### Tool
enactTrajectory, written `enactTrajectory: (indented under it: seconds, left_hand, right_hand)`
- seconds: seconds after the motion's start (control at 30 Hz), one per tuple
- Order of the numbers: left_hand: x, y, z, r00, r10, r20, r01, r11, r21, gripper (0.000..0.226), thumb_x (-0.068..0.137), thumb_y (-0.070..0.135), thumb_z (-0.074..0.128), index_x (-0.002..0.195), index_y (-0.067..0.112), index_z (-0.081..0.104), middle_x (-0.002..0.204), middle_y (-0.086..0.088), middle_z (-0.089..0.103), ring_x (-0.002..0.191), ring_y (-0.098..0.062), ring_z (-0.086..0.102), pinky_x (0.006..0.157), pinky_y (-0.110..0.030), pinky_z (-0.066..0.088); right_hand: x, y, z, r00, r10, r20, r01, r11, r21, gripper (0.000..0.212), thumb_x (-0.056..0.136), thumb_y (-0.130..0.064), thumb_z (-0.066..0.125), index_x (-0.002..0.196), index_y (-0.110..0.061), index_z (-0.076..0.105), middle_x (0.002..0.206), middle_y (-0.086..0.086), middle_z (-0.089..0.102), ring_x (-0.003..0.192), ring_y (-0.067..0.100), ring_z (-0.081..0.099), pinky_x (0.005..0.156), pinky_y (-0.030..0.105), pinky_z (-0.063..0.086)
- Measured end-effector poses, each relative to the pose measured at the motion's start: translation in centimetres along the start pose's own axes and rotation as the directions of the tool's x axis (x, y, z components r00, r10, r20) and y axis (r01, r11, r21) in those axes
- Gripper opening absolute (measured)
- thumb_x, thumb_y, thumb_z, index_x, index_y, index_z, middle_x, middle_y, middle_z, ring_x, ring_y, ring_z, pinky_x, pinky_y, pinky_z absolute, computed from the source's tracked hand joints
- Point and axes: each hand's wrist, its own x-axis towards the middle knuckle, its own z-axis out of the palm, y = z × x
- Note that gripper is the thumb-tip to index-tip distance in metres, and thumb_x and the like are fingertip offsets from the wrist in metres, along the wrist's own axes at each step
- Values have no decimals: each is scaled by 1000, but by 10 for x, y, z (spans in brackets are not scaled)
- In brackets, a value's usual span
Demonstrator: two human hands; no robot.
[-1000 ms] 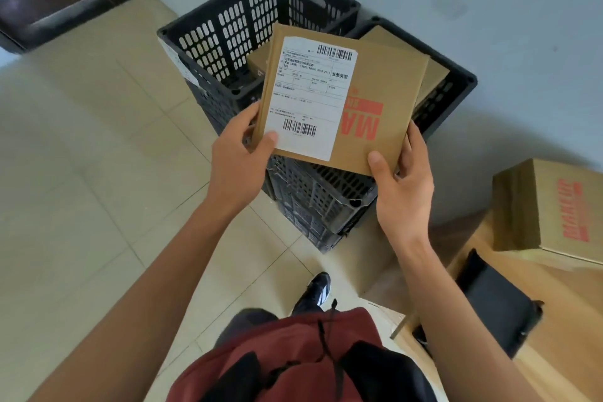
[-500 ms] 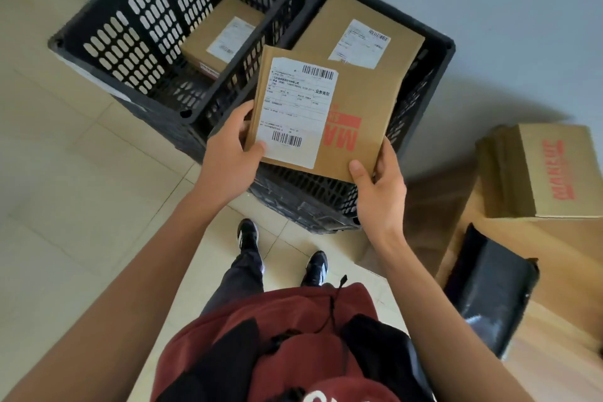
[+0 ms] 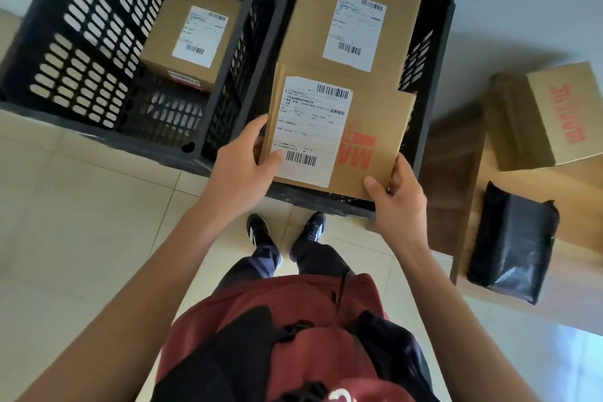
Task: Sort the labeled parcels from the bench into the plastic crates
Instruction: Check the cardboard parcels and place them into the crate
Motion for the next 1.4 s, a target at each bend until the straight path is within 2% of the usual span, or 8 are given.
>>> enactTrajectory:
  seconds: [0.1,0.2,0.27,0.43,0.67,0.83,1.1,1.4]
  left_hand:
    - [3,-5,1,999,7,53,-11,997,81,62,105,28,57,162,29,32,134,17,62,118,-6,63,101,-27,55]
    - [13,-5,8,994,2,110,-24,980,198,70,105,37,54,165,24,22,143,5,58,125,-16,59,105,-34,52]
    - [23,-2,14,987,-64,149,23,966,259,79,105,39,55,167,18,11,149,0,52,132,-20,54,103,-32,45]
    - [49,-11,27,964,-173,202,98,937,334,95,103,45,58,166,12,-5,159,-5,41,142,-26,47,113,-45,42]
    - [87,-33,50,902,-323,287,167,874,457,93,100,56,55,166,12,6,170,-15,13,153,-37,28,125,-52,28]
    - [106,-36,56,874,-376,307,214,866,451,75,101,54,55,160,16,30,159,-16,32,140,-34,46,119,-46,38]
    - [117,-39,57,871,-392,295,249,871,423,59,106,38,55,157,14,37,155,-8,45,137,-27,48,110,-35,39]
    - [121,-48,64,864,-404,300,245,858,451,64,107,42,52,160,14,29,159,-9,40,142,-31,43,113,-40,37]
  right_hand:
    - [-1,6,0,998,49,36,-48,999,-24,43,102,-14,64,142,-25,54,118,-19,71,110,1,68,94,21,54]
    - [9,10,1,994,87,70,-84,996,-43,44,101,-14,64,143,-24,54,120,-15,72,111,3,67,96,24,53]
    - [18,12,6,991,107,84,-102,993,-63,44,101,-15,64,143,-23,53,122,-12,70,112,6,66,96,25,53]
    - [45,20,26,977,168,132,-146,975,-167,48,102,-22,65,147,-17,48,133,-3,65,115,13,61,94,27,52]
    - [83,38,49,947,261,186,-202,938,-282,51,98,-24,70,143,-11,49,137,6,63,124,25,62,99,37,54]
    - [111,53,65,919,339,202,-249,895,-370,57,92,-20,79,140,-10,50,137,10,63,123,29,63,97,39,54]
    - [134,67,88,900,380,215,-256,858,-446,64,83,-26,87,135,-8,54,134,13,64,123,31,63,102,45,56]
    - [142,72,94,887,414,206,-288,843,-455,64,86,-23,84,138,-9,49,138,13,61,126,31,61,104,44,54]
